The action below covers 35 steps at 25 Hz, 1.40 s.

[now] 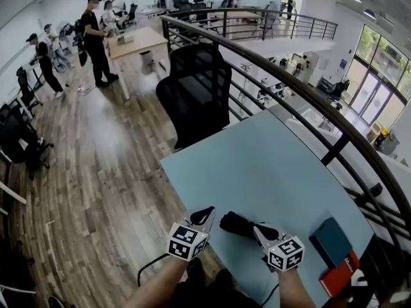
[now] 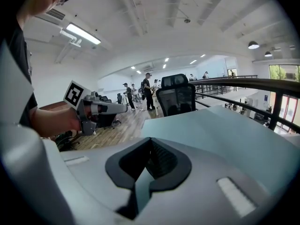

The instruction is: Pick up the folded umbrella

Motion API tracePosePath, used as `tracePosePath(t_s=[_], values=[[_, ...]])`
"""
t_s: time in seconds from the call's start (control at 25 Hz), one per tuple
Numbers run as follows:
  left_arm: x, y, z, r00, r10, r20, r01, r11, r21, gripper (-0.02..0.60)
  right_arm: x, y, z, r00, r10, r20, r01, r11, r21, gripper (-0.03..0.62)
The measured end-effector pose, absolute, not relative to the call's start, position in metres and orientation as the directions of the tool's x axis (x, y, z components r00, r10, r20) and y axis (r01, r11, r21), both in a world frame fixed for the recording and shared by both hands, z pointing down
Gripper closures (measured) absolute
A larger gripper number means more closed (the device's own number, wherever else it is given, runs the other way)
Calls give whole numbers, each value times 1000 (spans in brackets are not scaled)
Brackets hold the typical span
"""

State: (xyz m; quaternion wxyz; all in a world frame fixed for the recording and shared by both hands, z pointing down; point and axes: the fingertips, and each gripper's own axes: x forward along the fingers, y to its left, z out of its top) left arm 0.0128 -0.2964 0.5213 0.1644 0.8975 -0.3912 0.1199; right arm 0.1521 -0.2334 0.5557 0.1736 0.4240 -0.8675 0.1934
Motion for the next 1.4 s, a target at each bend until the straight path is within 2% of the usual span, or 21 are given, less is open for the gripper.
tracePosePath(t_s=[0.12,0.32,0.44,0.64,0.88,1.4], values=[[-3,-292,527,653,-672,349,-752,-628,198,575,134,-235,555,-587,-632,507,-777,616,-131,592],[-23,-319,541,642,-679,356,-763,-614,204,575,115,-267,584,-562,-557,611,-723,690,-36,546],[-27,-318,554,642,-669,375,-763,-603,232,575,119,-261,617,-518,-486,704,-696,718,-17,493],[-29,-315,564,643,-660,388,-762,-600,242,575,124,-259,674,-454,-335,826,-632,775,-34,356],[-32,-310,571,636,-657,404,-768,-589,251,575,137,-254,733,-356,-203,912,-567,823,-38,256],[-37,-301,562,618,-672,409,-783,-571,246,575,140,-247,767,-229,-118,966,-476,879,-6,221]])
